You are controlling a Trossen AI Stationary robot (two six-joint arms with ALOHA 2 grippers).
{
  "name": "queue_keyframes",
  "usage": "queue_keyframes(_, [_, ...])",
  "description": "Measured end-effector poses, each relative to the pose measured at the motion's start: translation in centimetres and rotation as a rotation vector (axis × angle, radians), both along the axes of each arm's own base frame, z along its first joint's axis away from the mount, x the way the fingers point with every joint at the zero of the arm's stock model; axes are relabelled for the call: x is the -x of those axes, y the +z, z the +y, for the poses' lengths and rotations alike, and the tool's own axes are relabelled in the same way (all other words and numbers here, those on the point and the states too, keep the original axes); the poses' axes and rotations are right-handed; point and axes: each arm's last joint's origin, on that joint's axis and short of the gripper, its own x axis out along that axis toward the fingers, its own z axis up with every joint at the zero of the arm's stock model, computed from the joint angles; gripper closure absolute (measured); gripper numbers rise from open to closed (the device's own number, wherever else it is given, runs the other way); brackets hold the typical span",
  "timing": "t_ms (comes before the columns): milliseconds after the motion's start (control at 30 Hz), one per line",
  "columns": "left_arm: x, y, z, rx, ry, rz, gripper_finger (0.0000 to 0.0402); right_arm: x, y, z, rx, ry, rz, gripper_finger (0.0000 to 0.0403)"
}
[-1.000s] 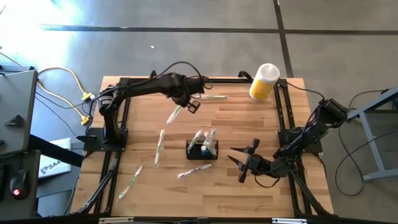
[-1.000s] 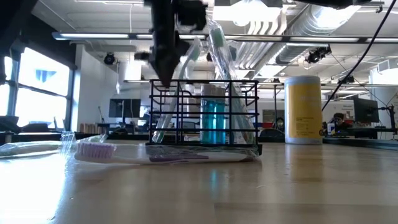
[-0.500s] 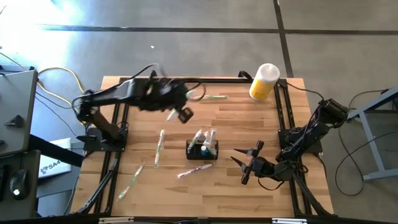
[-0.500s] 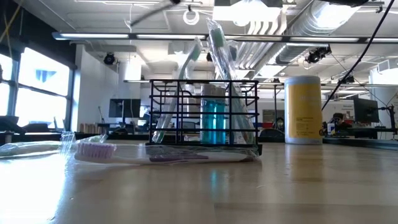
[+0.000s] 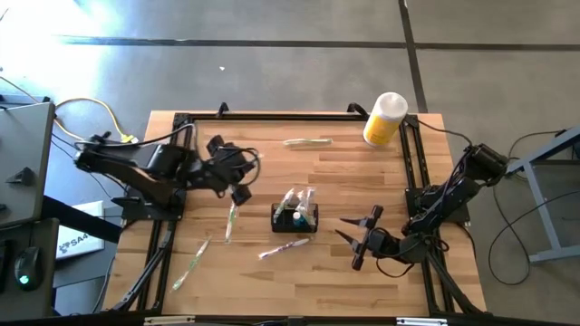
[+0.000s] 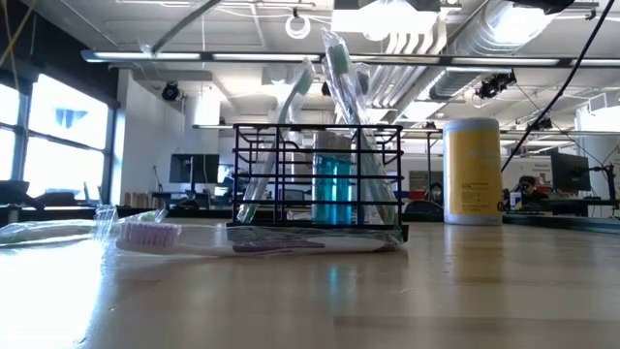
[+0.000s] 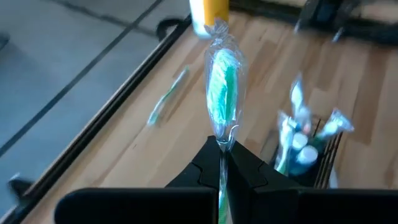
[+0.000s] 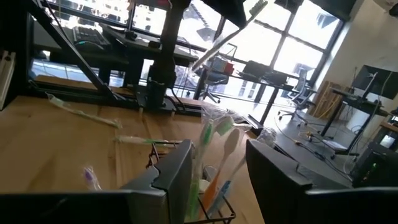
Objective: Pick & Place toothbrushing station
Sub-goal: Put the green toothbrush into the black wire organizer
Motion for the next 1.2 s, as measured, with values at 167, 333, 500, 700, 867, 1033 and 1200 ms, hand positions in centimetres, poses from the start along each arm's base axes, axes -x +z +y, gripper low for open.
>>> queue_keyframes(167, [1.2,-3.2,0.1,0.046,-0.092,-0.197,0.0401,-0.3,0.0,-0.2,-0.008,0.014,-0.003,0.0259])
queue_keyframes(333, [-0.1,-7.1,-0.7,0.059,-0.313,-0.406,0.0401,-1.0,-0.3,-0.8,-0.027,0.032,0.006,0.0259])
queue_keyframes(500, [-0.7,-9.7,-0.9,-0.005,-0.354,-0.501,0.0401,-1.7,-0.9,-1.5,-0.065,0.063,0.033,0.0259])
queue_keyframes(700, [-0.6,-10.0,-1.0,-0.05,-0.414,-0.601,0.0401,-2.3,-1.2,-2.0,-0.104,0.109,0.047,0.0259])
queue_keyframes(867, [-0.5,-10.2,-1.1,-0.09,-0.479,-0.656,0.0401,-2.7,-1.5,-2.4,-0.131,0.143,0.065,0.0259])
queue_keyframes(1033, [-0.6,-10.7,-1.1,-0.14,-0.488,-0.678,0.0401,-2.9,-1.6,-2.7,-0.165,0.16,0.07,0.0259])
queue_keyframes(1200, [-1.3,-12.3,-1.2,-0.124,-0.441,-0.685,0.0401,-2.9,-1.7,-2.6,-0.167,0.183,0.075,0.0259])
